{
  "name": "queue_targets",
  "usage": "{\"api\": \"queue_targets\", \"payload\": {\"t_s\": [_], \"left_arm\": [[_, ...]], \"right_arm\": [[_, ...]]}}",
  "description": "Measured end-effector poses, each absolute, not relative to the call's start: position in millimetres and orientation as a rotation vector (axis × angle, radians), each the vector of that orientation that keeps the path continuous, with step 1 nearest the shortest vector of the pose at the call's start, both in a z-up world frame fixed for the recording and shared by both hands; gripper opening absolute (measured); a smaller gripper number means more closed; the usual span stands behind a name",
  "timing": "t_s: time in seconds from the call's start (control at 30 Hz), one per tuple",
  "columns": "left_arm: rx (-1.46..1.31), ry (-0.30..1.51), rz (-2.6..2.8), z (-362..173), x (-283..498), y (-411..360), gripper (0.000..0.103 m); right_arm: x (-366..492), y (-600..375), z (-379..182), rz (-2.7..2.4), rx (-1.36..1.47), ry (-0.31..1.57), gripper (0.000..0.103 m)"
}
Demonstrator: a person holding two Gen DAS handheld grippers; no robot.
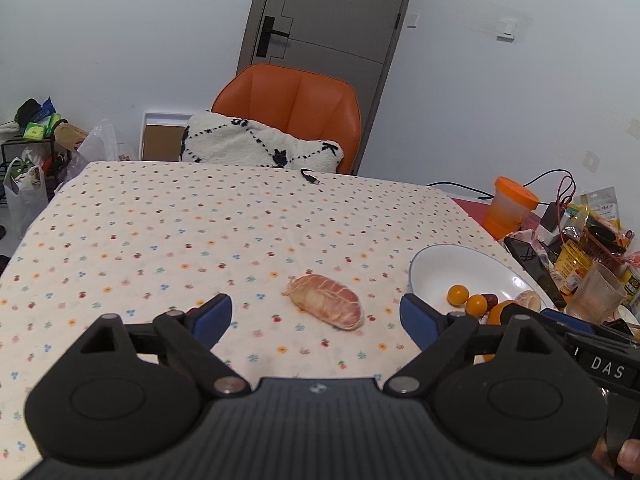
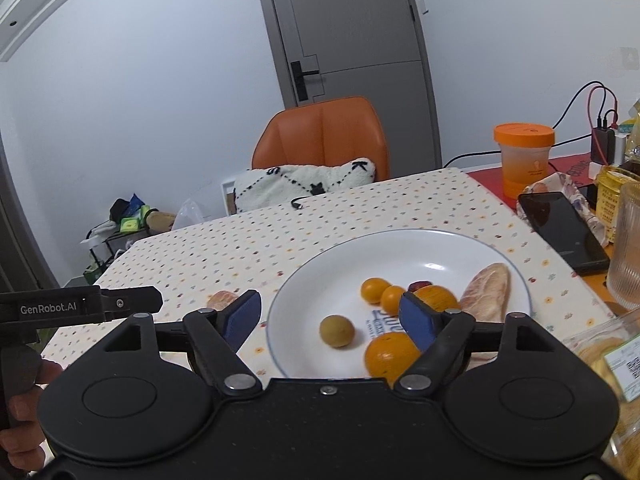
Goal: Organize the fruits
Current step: 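Move both open tools back toward the red plum and remaining pomelo segment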
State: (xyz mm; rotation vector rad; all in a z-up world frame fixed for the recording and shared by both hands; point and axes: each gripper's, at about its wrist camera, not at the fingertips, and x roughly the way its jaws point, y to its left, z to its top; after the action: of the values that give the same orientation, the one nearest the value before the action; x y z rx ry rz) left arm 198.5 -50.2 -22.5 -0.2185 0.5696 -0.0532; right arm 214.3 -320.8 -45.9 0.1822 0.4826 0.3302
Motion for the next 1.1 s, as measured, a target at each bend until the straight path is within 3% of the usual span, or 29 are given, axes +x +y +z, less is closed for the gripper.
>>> {"api": "queue_targets", "payload": {"t_s": [0.2, 0.47, 1.1], "left_arm": [[-0.24, 0.576, -0.041, -25, 191, -38, 0.09], [-0.231, 0.599, -0.042, -27, 183, -27, 0.09], [-0.263, 0.586, 0.011, -36, 174, 10, 0.089]], "right_arm": [[210, -310, -46, 0.351, 0.171, 0.487, 0.076], [208, -294, -48, 0.389, 0.176, 0.505, 0.085], [204, -248, -58, 0.47, 0.143, 0.54, 0.085]]}}
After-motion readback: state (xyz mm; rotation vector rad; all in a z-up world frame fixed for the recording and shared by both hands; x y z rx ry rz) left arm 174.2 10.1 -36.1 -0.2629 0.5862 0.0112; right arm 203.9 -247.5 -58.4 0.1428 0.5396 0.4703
